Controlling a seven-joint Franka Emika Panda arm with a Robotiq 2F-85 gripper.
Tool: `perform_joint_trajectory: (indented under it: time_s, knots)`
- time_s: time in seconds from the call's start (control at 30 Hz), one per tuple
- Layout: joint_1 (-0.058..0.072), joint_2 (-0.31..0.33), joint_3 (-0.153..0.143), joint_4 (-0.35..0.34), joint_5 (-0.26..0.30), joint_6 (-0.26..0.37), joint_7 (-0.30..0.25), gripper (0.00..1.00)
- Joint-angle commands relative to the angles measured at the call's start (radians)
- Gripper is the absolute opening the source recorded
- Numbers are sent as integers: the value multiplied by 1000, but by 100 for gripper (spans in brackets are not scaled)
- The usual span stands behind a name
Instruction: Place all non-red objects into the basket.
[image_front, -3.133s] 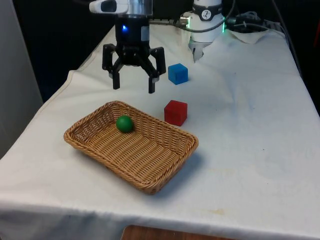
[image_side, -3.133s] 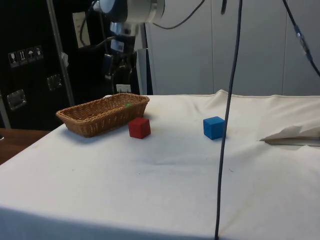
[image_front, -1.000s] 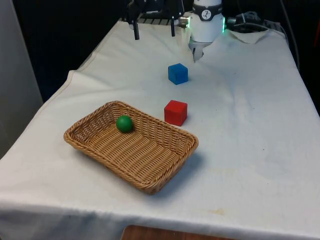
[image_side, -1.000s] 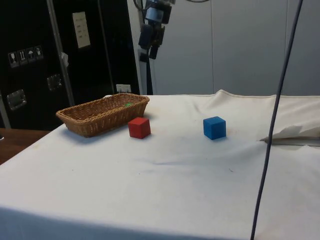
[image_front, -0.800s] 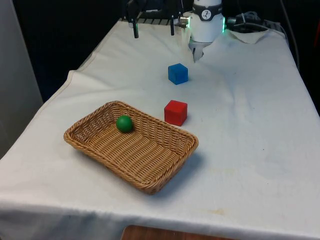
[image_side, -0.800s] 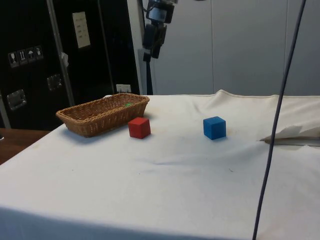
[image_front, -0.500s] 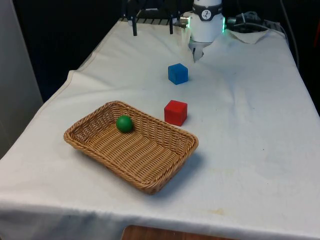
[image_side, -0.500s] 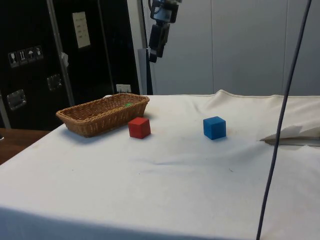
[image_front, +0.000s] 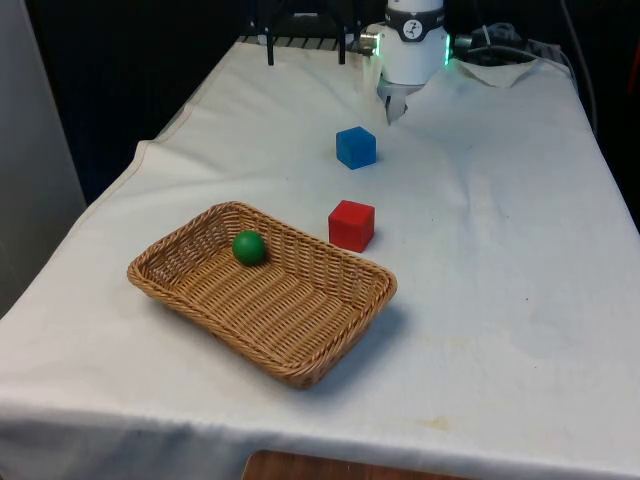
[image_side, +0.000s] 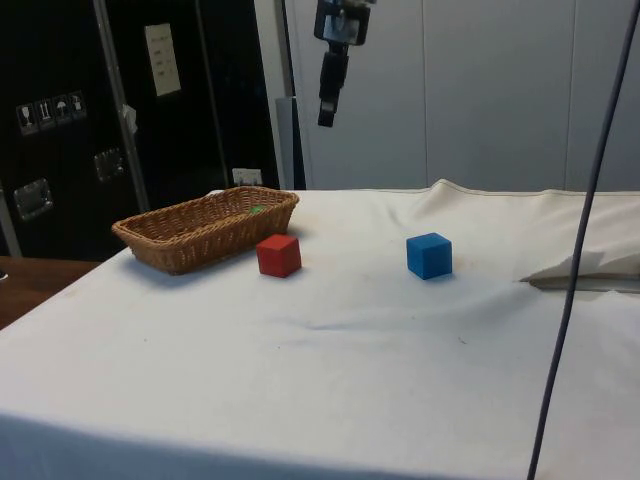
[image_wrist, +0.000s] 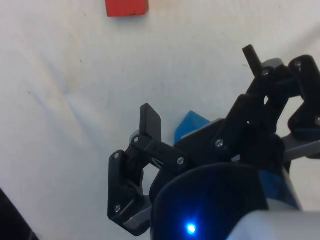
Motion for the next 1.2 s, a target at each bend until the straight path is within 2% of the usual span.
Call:
perform_joint_trajectory:
  time_s: [0.0,0.03,0.07,0.33,0.37,0.4,0.5,0.6,0.63,0.67,0.83,0.9,0.93,1.0,1.07,1.17]
  knots:
    - [-9,-7,2,-9,-44,10,16,100]
    - [0,-10,-1,-9,-22,0,1,100]
    - [-10,-16,2,-17,-65,9,17,100]
    - [-15,-57,4,-54,-158,4,24,100]
    - [-4,-57,-1,-51,-129,-2,7,100]
    - [-16,-62,4,-59,-168,4,24,100]
    - [-17,-76,4,-72,-195,3,26,100]
    - [-14,-99,1,-92,-198,0,19,100]
    - [-6,-97,-2,-90,-180,-2,10,100]
    - [-12,-100,1,-92,-195,0,18,100]
    - [-7,-95,1,-96,-186,5,15,100]
    - [-10,-101,4,-104,-195,4,14,100]
    - [-6,-97,0,-96,-180,-3,8,100]
    - [-16,-111,10,-115,-211,0,12,100]
    - [-17,-114,12,-118,-219,-3,13,100]
    - [-21,-137,19,-134,-262,-18,26,100]
